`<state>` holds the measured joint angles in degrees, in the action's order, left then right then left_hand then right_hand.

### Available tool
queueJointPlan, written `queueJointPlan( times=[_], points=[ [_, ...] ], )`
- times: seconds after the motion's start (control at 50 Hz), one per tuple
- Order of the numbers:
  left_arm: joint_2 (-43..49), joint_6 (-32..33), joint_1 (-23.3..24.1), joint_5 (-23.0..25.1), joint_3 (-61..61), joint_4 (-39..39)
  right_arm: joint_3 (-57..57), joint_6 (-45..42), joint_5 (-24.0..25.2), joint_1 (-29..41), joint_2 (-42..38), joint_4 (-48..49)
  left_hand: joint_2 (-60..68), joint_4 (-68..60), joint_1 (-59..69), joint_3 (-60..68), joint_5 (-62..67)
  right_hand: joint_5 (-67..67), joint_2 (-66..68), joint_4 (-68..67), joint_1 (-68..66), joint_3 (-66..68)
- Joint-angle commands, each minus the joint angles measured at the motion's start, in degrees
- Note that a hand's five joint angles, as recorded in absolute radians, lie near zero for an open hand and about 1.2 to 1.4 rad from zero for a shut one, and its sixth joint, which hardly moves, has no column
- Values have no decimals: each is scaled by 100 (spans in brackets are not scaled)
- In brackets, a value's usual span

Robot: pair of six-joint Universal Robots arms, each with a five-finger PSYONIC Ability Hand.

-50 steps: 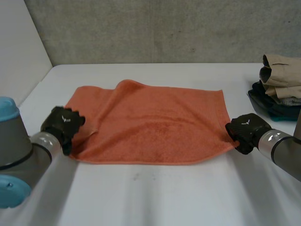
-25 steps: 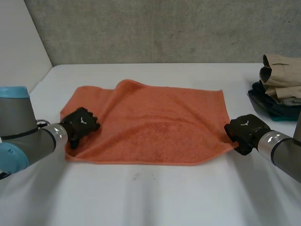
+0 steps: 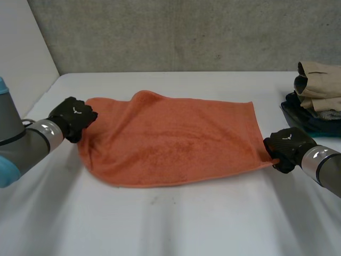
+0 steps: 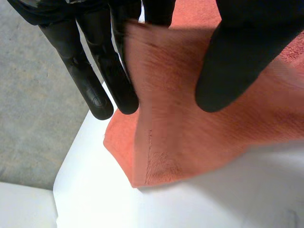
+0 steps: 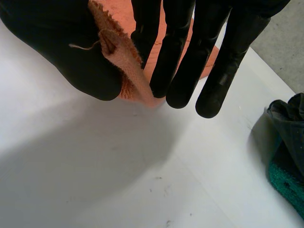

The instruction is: Fold the laundry.

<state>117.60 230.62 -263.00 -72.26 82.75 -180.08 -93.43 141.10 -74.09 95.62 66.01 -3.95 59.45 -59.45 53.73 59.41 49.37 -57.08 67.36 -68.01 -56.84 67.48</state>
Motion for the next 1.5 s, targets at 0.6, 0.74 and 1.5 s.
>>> queueJointPlan(
  times=[0.6,0.74,1.5],
  points=[
    [-16,-8,-375,-42,461,166,-114,-135,17,-8,218,-552,2055,-2055,2627,2059,2063,-1292,1264,-1199,-2316,1252],
    [-1474,132,-980,-191,1733,1069,-438,-1353,-79,-446,1025,-2220,2055,-2055,2627,2059,2063,-1292,1264,-1199,-2316,1252],
    [1958,-2030,266,-1922,-2234,-659,3909,-1067,-1520,255,-2521,-124,2055,-2055,2627,2059,2063,-1292,1264,-1199,-2316,1252]
  ],
)
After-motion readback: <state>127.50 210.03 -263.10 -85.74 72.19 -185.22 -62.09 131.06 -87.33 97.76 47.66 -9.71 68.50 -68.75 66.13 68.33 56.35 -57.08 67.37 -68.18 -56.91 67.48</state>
